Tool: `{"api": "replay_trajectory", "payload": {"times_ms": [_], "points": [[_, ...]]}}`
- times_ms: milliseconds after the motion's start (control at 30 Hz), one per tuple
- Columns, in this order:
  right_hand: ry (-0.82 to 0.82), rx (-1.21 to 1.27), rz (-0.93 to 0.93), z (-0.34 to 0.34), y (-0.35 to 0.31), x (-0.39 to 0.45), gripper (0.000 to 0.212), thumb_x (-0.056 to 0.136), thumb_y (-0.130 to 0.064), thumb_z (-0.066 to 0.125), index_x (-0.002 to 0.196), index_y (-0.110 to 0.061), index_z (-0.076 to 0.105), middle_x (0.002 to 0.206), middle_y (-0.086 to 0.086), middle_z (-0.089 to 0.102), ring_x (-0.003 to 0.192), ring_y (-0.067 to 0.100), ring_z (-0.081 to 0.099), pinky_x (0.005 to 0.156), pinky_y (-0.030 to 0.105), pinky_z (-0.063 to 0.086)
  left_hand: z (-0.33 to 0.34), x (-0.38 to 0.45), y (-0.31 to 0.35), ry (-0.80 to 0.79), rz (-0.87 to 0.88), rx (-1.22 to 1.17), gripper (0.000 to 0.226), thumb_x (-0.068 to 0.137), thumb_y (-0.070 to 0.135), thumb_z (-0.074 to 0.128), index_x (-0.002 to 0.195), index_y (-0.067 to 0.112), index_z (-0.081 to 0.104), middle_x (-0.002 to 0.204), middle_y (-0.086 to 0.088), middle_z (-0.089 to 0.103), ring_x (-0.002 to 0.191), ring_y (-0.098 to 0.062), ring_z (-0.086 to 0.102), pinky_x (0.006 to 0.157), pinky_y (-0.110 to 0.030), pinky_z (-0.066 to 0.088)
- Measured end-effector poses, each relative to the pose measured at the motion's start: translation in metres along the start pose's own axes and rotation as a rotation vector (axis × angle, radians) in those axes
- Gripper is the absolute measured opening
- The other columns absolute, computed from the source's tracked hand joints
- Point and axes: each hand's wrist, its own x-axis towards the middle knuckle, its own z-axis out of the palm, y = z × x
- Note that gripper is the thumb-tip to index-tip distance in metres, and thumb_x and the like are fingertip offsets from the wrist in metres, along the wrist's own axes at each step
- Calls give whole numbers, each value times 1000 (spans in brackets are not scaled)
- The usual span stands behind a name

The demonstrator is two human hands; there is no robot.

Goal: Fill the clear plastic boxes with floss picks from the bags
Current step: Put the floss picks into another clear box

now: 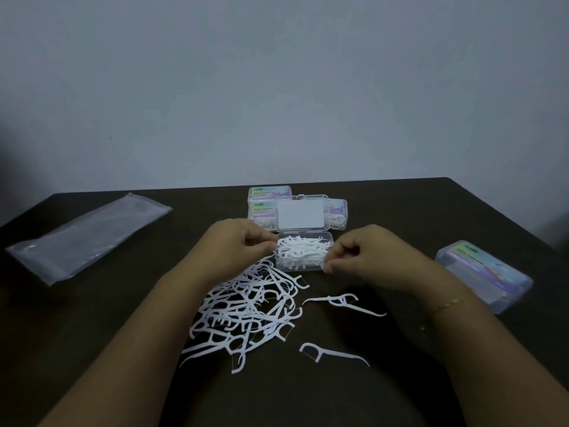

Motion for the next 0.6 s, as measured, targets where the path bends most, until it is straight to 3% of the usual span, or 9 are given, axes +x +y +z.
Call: {"api": "replay_trajectory", "payload": {"times_ms": [133,267,467,600], "points": [[-278,-172,128,-6,-5,-8,23,76,-28,76,98,-27,67,65,-13,55,62,-2,52,56,12,35,-7,-5,3,-131,-39,-20,13,82,34,71,95,35,73,88,19,65,81,4,60,66,-13,42],[-298,-241,185,0,-5,-7,18,78,-26,75,95,-26,69,77,-13,59,74,2,54,60,15,39,-8,-7,4,-171,-62,-9,13,82,34,71,95,35,73,90,19,64,83,3,59,68,-15,43],[-348,-273,249,-5,-3,-9,11,80,-28,72,87,-19,72,92,-3,70,90,10,62,78,23,49,-5,-7,5,-172,-67,8,14,84,34,69,98,34,73,90,19,64,85,3,59,78,-21,49],[-399,-272,264,-7,-3,-11,14,83,-26,70,92,-16,72,92,-2,69,90,10,61,77,23,49,-3,-6,5,-168,-65,2,15,85,32,69,98,32,73,86,22,63,83,2,59,72,-18,46]]}}
